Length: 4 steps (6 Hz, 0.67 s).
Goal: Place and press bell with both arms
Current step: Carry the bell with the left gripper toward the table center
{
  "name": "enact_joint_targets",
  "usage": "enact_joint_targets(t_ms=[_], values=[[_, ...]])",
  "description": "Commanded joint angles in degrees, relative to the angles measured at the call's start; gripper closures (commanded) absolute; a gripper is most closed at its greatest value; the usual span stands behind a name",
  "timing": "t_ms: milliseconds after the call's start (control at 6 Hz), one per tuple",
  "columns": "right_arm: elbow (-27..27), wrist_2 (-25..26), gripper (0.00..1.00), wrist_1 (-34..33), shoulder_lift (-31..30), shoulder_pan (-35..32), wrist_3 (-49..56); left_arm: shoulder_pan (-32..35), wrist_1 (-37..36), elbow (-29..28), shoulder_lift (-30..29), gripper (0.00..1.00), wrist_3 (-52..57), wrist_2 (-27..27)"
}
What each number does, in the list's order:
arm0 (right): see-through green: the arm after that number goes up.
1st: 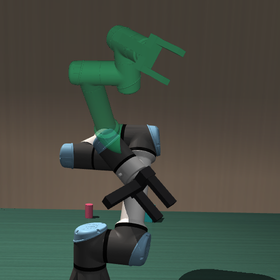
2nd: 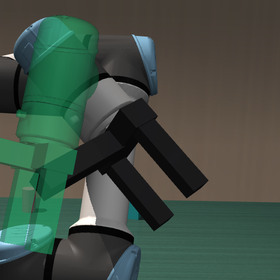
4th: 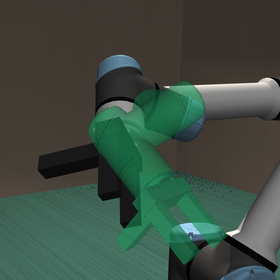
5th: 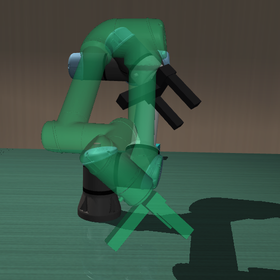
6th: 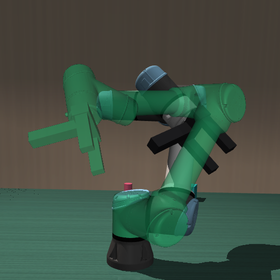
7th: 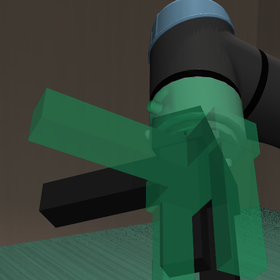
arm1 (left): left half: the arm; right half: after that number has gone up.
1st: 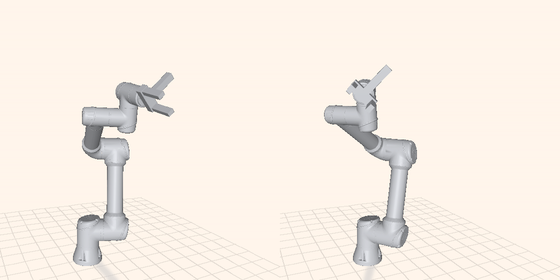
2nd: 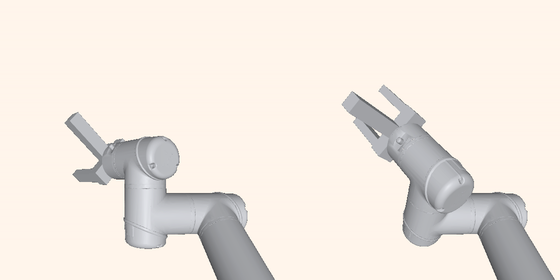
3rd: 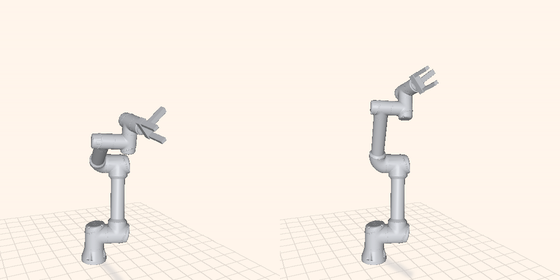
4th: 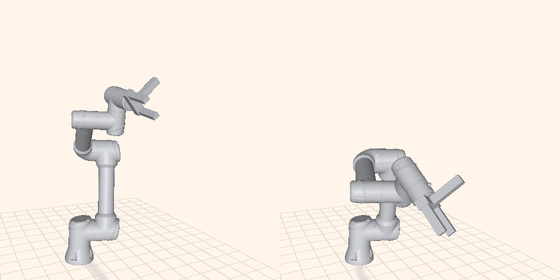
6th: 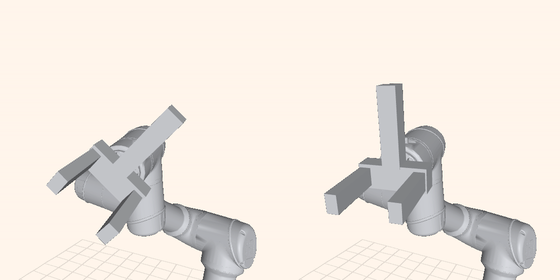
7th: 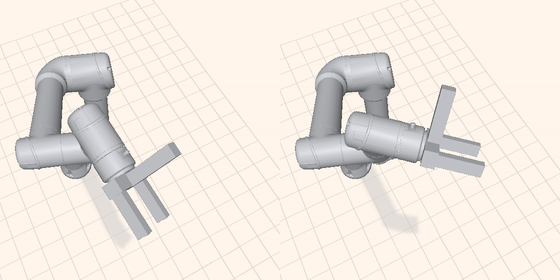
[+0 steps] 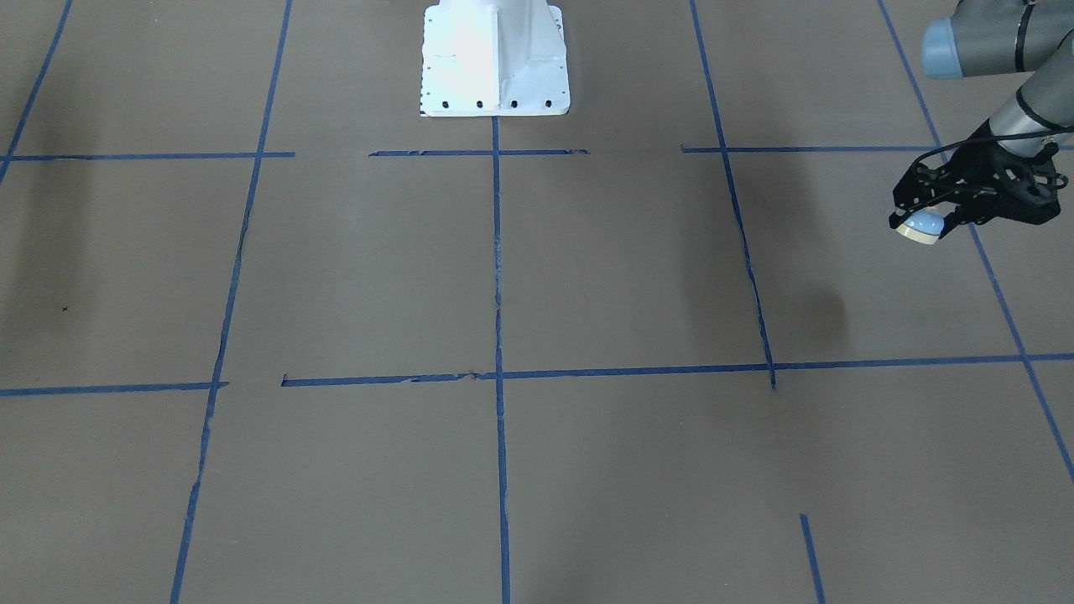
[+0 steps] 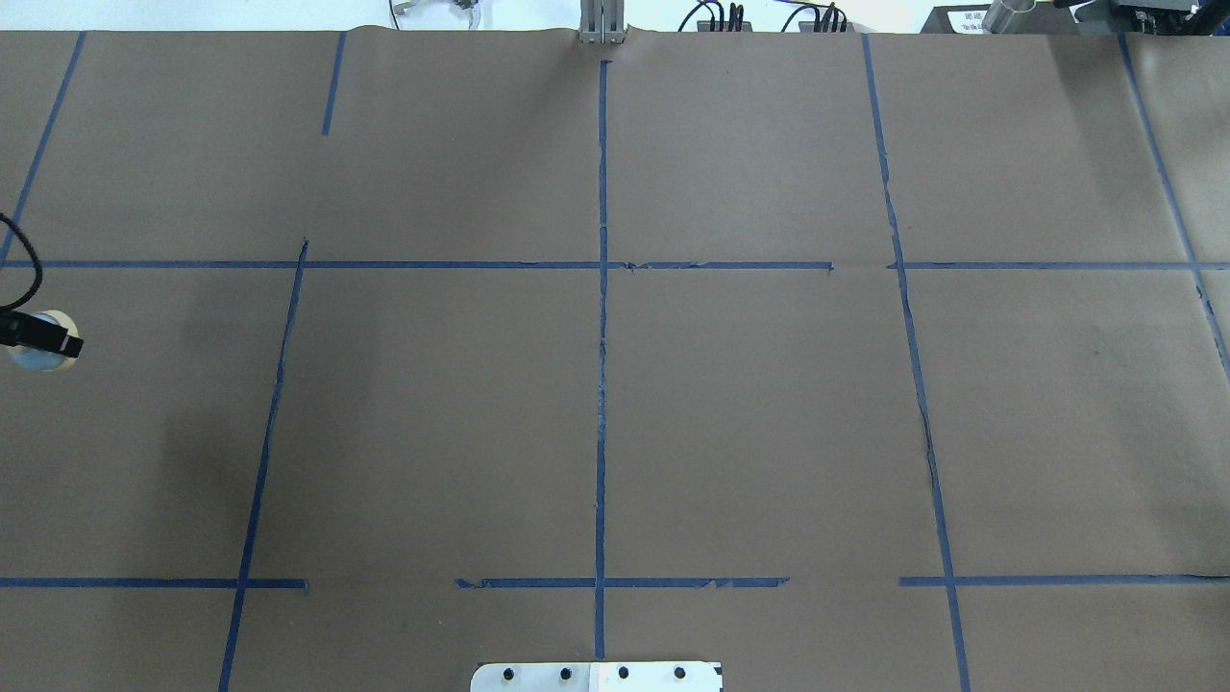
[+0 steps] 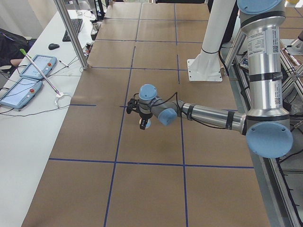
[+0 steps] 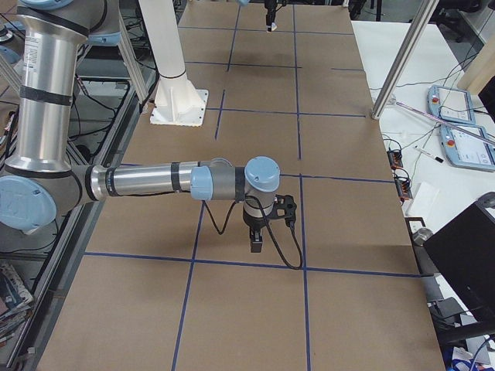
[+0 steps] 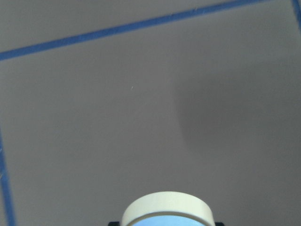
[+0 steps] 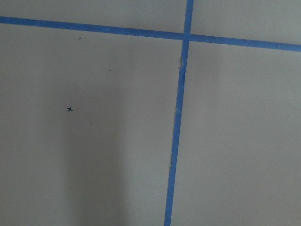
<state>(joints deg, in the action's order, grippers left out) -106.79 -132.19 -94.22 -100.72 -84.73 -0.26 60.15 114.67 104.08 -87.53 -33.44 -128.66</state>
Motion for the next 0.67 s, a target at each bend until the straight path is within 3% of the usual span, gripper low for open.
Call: enact_joint_targets(t_ms=[0,167,500], values=[[0.18,0.00,0.00,0.00,0.09,0.09,0.00,-6.49,-15.36,-0.63,-16.89,0.98,-9.29,0.25],[0.18,0.09,0.00,0.00,0.17,0.00,0.00,-10.72,-20.84,-2.98,-25.94,0.98,-16.41,0.86],[0.27,0.09,0.00,0.00,0.26,0.09,0.00,-19.60,-21.52,-18.99,-44.40,0.98,-31.44,11.72]])
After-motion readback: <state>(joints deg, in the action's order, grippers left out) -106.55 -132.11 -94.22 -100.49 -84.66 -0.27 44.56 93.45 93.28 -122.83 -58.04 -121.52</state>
